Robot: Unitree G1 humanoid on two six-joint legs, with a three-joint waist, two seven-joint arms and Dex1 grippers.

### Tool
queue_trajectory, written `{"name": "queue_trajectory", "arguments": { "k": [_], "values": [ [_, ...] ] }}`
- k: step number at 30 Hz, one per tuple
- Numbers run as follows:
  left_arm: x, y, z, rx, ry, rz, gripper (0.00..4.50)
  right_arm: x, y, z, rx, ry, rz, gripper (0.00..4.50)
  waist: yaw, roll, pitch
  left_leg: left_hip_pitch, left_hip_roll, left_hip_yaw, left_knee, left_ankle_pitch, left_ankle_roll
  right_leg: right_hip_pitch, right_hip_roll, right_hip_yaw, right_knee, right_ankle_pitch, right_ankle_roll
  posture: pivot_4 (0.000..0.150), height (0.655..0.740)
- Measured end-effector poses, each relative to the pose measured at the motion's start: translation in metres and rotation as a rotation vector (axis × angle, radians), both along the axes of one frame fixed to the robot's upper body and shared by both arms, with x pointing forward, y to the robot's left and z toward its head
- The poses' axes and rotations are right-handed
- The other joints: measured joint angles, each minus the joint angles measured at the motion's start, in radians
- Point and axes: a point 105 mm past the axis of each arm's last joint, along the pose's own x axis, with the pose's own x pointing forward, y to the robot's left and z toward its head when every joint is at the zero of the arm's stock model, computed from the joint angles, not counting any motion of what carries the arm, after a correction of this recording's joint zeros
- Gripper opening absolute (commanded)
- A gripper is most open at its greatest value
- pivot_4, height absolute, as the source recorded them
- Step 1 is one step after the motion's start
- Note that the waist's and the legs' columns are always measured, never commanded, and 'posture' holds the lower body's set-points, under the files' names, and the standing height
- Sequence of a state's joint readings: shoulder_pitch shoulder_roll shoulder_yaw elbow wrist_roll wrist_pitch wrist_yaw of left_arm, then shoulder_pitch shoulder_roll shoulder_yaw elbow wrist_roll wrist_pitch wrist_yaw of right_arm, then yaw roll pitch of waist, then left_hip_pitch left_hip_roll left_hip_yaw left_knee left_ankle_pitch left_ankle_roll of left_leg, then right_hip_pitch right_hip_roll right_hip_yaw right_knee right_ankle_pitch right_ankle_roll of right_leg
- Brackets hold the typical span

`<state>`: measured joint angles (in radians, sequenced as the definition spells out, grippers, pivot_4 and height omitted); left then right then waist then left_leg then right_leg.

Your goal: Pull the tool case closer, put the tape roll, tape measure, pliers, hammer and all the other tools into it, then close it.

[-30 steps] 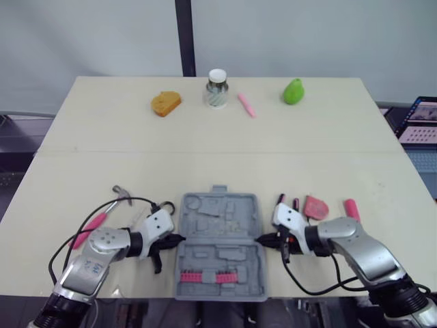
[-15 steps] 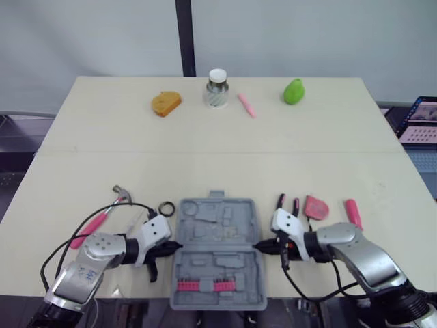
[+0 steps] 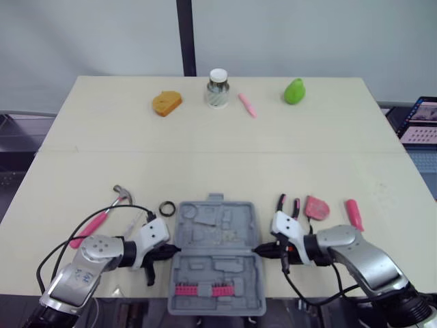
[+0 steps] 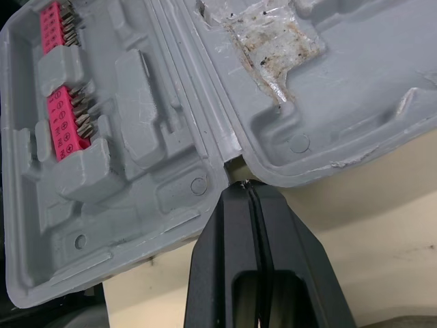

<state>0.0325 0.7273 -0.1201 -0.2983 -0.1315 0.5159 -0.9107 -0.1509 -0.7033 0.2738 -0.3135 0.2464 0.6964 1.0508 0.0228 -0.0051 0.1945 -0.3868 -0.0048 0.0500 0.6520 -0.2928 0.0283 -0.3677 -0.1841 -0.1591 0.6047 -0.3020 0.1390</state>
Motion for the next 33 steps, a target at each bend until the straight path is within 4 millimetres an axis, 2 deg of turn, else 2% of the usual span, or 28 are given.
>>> {"name": "queue_trajectory", "arguments": {
  "k": [33],
  "values": [
    [-0.0087,0.0017,-0.0025,0.003,0.034,-0.014,0.00,-0.0100,0.0015,-0.0027,-0.010,0.031,0.034,0.05,0.000,0.000,0.000,0.000,0.000,0.001,0.000,0.000,0.000,0.000,0.000,0.000,0.000,0.000,0.000,0.150,0.7400]
  ]
}}
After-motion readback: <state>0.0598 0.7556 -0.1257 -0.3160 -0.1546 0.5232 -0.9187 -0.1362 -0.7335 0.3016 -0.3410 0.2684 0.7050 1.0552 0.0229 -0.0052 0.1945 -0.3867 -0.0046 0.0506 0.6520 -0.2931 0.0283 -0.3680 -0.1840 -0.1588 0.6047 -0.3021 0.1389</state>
